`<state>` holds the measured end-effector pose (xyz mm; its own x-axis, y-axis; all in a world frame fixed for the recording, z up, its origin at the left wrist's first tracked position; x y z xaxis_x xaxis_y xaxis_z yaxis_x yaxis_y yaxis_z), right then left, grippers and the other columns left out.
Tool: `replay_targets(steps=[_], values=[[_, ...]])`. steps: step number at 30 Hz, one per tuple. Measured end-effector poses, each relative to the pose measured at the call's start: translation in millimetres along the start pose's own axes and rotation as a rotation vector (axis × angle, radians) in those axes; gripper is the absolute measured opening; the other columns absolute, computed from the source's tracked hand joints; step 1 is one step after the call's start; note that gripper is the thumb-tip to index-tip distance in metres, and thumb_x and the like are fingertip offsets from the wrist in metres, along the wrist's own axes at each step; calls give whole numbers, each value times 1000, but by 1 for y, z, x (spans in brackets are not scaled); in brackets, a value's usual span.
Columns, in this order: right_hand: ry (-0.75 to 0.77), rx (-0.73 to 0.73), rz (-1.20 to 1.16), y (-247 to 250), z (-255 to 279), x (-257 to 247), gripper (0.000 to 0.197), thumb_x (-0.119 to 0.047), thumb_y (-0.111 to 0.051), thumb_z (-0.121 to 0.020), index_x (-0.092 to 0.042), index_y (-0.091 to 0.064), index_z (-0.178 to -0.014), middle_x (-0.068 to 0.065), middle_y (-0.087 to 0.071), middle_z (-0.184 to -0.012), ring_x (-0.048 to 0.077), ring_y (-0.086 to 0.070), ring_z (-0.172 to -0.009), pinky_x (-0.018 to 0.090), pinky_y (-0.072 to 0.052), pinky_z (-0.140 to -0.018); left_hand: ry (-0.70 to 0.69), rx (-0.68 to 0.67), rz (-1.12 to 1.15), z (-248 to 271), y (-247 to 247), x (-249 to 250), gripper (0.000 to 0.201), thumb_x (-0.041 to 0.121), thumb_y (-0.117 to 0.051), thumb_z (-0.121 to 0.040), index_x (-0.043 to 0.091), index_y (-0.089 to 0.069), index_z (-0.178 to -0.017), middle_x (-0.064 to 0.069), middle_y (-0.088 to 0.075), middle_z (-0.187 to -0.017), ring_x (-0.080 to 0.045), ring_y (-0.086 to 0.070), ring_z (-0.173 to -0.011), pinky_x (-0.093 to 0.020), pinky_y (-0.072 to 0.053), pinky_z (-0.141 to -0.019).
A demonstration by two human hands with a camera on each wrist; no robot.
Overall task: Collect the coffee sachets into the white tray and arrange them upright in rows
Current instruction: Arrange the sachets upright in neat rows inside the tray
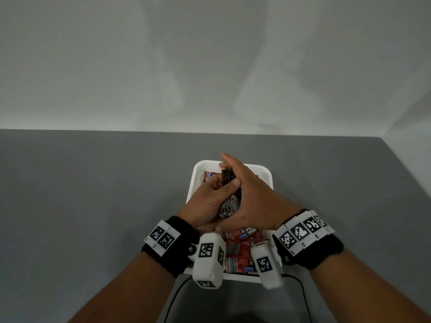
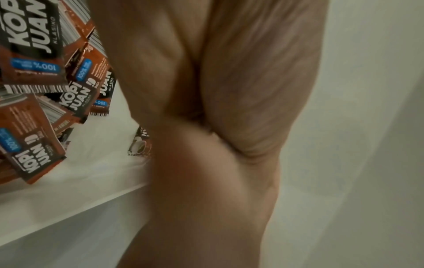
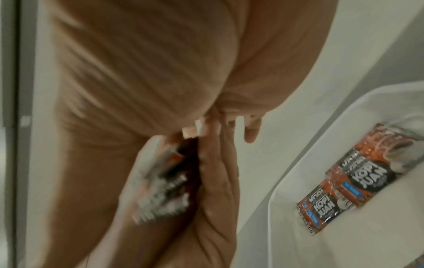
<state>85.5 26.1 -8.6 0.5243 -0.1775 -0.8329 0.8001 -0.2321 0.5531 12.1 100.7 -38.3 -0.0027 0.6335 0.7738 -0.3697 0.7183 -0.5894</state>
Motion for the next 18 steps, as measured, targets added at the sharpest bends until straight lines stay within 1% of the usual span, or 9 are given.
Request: replay_targets(steps=[2,4,6,8,11,13,15,16,18], values=[[-61,50,-195,6,2,3,124,-39,-95,-60,-34,-19,-158,-19,-42,-143,-6,-52,-126,25,-51,-100,-19,8,-28,1,0,6,30,4,-55,-98,-9,-56,-125,-24,-67,-101,-26,-72,-81,-32,-61,-70],[-164,173,-359,14,0,11,88,-40,-84,-77,-33,-38,-151,-18,-52,-133,-7,-61,-111,16,-53,-84,-35,36,-48,1,2,13,27,0,-56,-95,-8,-59,-120,-26,-68,-97,-30,-72,-77,-36,-62,-66],[-257,294,-398,18,-3,25,64,-38,-83,-81,-29,-55,-138,-7,-65,-125,7,-69,-104,26,-56,-81,-70,108,-40,-2,7,16,27,0,-56,-96,-11,-59,-121,-29,-70,-100,-35,-74,-82,-40,-62,-69],[-299,331,-429,15,-4,36,51,-18,-86,-79,-20,-63,-125,2,-75,-105,17,-74,-90,35,-58,-78,-125,208,-70,-8,14,15,30,0,-60,-97,-12,-58,-125,-37,-66,-114,-48,-70,-100,-54,-60,-83],[-298,316,-444,12,-2,36,40,3,-84,-76,-10,-69,-110,7,-77,-83,21,-73,-76,36,-59,-74,-175,294,-136,-12,18,12,28,-1,-65,-93,-12,-61,-118,-41,-63,-115,-53,-66,-103,-64,-55,-90],[-287,320,-424,16,0,34,33,7,-82,-75,-11,-71,-101,8,-76,-80,22,-73,-73,34,-58,-71,-185,315,-220,-13,21,12,24,4,-69,-93,-12,-61,-109,-38,-66,-101,-50,-66,-85,-59,-57,-75],[-283,334,-388,20,1,34,30,9,-81,-75,-14,-73,-94,7,-76,-78,20,-70,-69,35,-58,-68,-179,337,-333,-14,28,16,16,13,-71,-93,-1,-64,-96,-23,-65,-76,-35,-57,-63,-40,-47,-53],[-284,338,-370,23,1,35,31,10,-80,-76,-15,-74,-93,7,-76,-79,20,-69,-68,37,-57,-68,-173,347,-379,-13,32,18,12,15,-70,-94,5,-65,-92,-13,-61,-69,-28,-52,-58,-31,-40,-48],[-289,323,-345,27,1,34,28,5,-81,-78,-17,-75,-93,6,-77,-80,23,-69,-70,39,-57,-70,-175,345,-460,-12,36,22,11,14,-68,-95,6,-63,-90,-6,-58,-65,-22,-47,-53,-25,-34,-44]])
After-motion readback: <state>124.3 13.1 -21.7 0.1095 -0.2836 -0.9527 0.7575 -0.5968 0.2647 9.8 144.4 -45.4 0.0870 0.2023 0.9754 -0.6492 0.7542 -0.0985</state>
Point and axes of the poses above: each hand's wrist, its own z-axis away from the middle knuckle, its own y-axis out of the back of the hand, x = y × z, the point moved 5 cm from there along -z, towards the middle knuckle
